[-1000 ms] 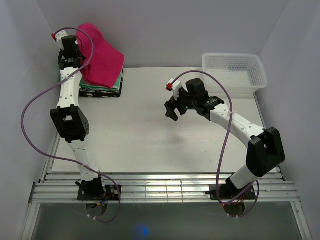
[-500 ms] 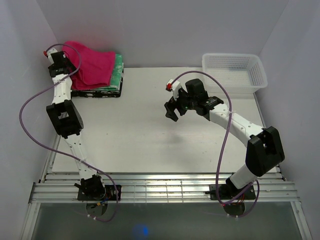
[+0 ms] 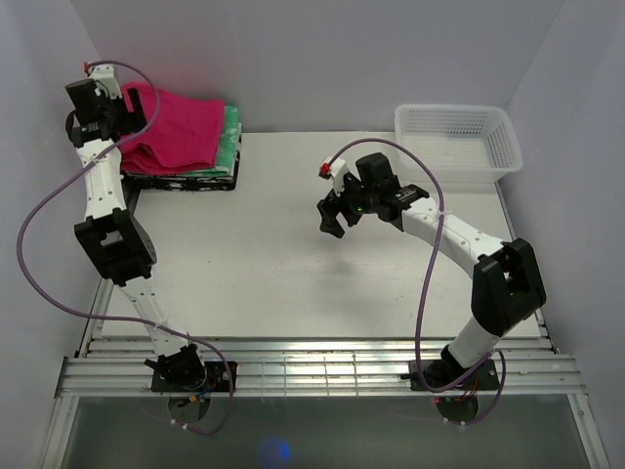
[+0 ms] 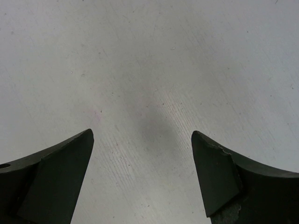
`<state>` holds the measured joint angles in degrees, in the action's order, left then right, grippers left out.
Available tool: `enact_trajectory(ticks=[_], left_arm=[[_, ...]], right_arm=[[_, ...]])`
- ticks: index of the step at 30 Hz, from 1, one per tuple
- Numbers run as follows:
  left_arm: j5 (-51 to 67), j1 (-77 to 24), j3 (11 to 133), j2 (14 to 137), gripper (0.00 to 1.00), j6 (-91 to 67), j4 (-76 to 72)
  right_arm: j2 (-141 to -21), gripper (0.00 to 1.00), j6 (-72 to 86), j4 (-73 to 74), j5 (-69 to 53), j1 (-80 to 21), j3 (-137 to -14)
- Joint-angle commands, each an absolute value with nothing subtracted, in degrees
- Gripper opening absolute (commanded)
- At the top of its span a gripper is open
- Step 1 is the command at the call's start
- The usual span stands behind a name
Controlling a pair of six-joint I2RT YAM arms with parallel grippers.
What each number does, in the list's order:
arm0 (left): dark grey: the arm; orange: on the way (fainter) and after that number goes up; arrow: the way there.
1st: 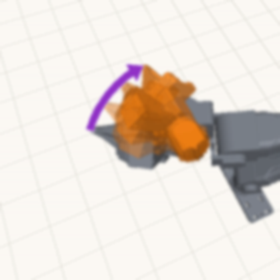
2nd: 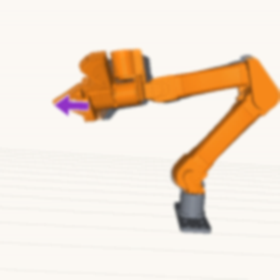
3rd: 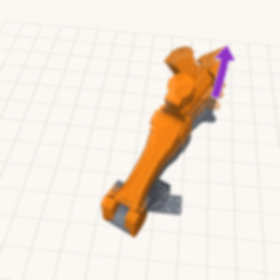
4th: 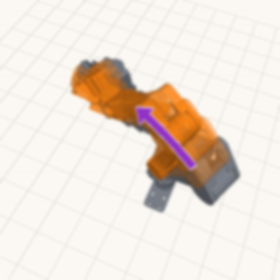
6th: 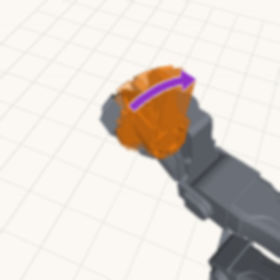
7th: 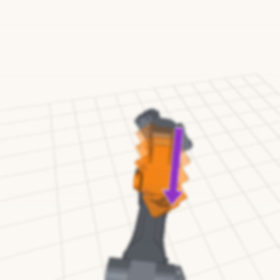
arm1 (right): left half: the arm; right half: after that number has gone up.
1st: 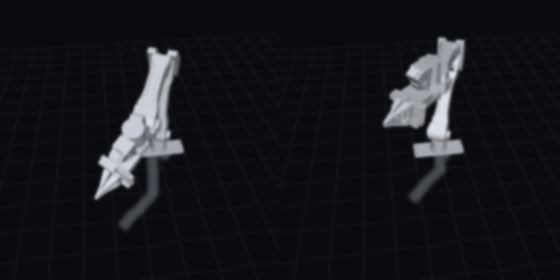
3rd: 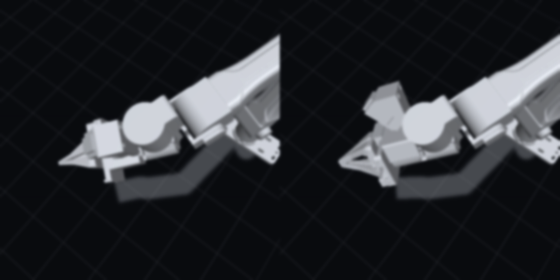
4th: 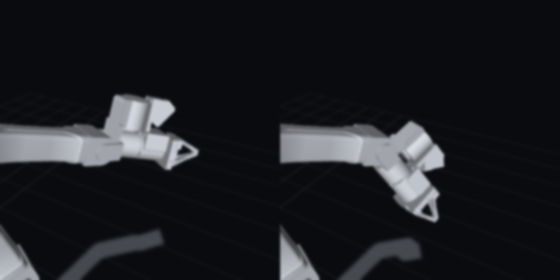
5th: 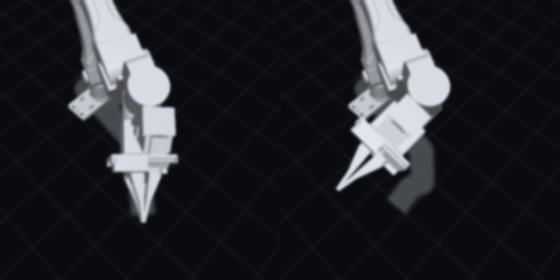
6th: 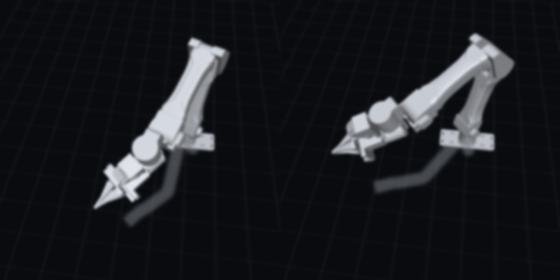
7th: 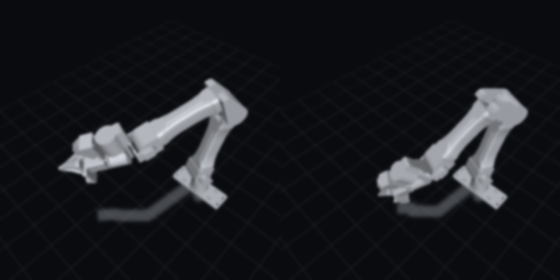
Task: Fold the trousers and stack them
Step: Neatly place the folded trousers to the corner
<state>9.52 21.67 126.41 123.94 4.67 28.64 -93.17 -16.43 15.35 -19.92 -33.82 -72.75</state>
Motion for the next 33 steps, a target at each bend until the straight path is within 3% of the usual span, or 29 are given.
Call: enact_trajectory(ticks=[1, 6, 10, 16, 25, 33], left_arm=[[14.15, 16.97, 122.97, 114.88, 0.95, 12.83, 32.25], [15.39, 10.67, 120.33, 113.82, 0.90, 13.95, 34.53], [6.28, 2.14, 116.37, 114.95, 0.86, 17.58, 32.96], [-8.85, -5.35, 120.32, 122.59, 0.83, 18.55, 34.45], [-23.19, -7.65, 124.63, 130.78, 0.81, 21.27, 31.12], [-22.33, -7.47, 121.73, 126.74, 0.74, 21.10, 26.99]], right_arm=[[-93.60, 0.90, -15.38, 15.73, -21.27, -34.10, -76.72], [-93.69, 0.90, -15.29, 15.38, -21.44, -34.01, -77.08], [-93.78, 0.90, -14.77, 15.29, -21.53, -33.84, -76.20], [-92.29, 0.90, -13.89, 13.45, -21.53, -33.66, -72.95], [-92.02, 0.90, -13.18, 13.10, -21.62, -33.22, -71.81], [-91.23, 0.90, -13.45, 12.83, -22.06, -33.13, -70.05]])
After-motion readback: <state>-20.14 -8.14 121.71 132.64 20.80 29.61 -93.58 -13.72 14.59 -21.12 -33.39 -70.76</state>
